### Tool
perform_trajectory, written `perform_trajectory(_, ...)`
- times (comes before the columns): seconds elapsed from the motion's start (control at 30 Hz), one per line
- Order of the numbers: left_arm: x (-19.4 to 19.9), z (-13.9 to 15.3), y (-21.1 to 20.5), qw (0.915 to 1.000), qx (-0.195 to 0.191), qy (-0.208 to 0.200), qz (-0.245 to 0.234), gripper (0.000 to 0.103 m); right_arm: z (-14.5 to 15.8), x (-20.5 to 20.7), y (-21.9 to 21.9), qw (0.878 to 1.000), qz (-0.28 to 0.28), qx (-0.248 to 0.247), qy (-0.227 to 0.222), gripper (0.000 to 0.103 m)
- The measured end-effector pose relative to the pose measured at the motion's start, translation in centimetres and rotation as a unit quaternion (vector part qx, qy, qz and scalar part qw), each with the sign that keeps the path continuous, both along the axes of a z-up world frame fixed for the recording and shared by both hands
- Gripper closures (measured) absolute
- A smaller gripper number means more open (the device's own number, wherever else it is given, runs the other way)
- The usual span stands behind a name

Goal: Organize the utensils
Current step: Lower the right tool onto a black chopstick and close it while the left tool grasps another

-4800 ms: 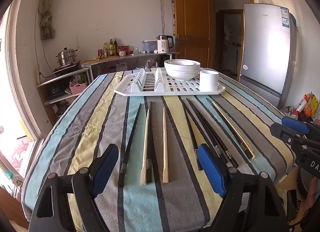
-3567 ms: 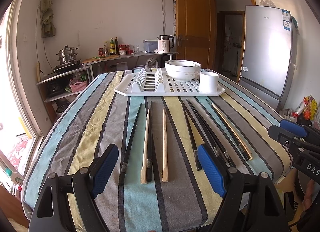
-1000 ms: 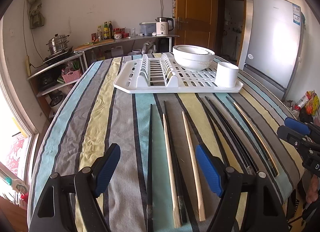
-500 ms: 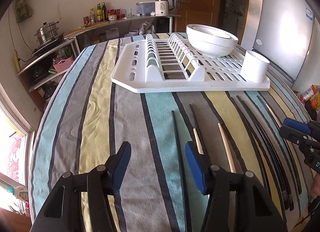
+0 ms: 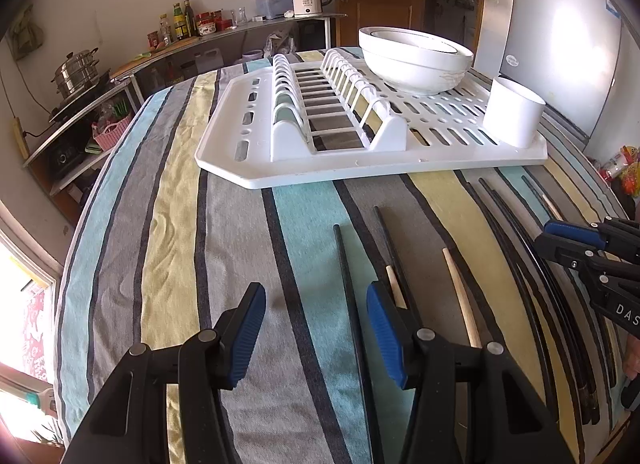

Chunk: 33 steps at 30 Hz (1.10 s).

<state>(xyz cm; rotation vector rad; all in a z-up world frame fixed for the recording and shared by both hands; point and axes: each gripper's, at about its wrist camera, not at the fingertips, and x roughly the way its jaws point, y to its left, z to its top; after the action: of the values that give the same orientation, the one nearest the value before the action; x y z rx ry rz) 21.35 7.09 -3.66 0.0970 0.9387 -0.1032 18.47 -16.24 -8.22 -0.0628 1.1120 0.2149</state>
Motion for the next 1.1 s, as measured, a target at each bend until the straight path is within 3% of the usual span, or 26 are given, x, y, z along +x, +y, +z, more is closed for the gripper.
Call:
perform_trajectory(0.4, 0.6, -0.1, -0.2, 1.0, -0.002, 0.006, 0.0, 0.051, -0.4, 0.8, 0.4, 1.0, 0.0, -0.024, 0.009, 0.082)
perform_trajectory(0.53, 1.3, -0.2, -0.3, 0.9997, -0.018, 0.014, -0.01, 0.058, -0.5, 1.5, 0.4, 0.999, -0.005, -0.03, 0.013, 0.088)
perform_trajectory(0.6, 1.5, -0.1, -0.6, 0.9995, -0.019, 0.017, -0.021, 0.065, -0.5, 1.7, 0.5, 0.999, -0.006, -0.031, 0.014, 0.095)
perform_trajectory(0.77, 1.2, -0.1, -2.0, 0.999, -0.013, 0.023, -0.036, 0.092, -0.5, 2.0, 0.3, 1.0, -0.005, -0.023, 0.018, 0.096)
perform_trajectory(0.87, 1.2, 0.0, -2.6, 0.9988, -0.005, 0.026, -0.041, 0.097, -0.4, 2.0, 0.2, 1.0, -0.005, -0.016, 0.019, 0.097)
perform_trajectory(1.1, 1.0, 0.6, -2.3, 0.9986, -0.01, 0.024, -0.045, 0.098, 0.9, 1.6, -0.3, 1.0, -0.003, 0.005, 0.003, 0.097)
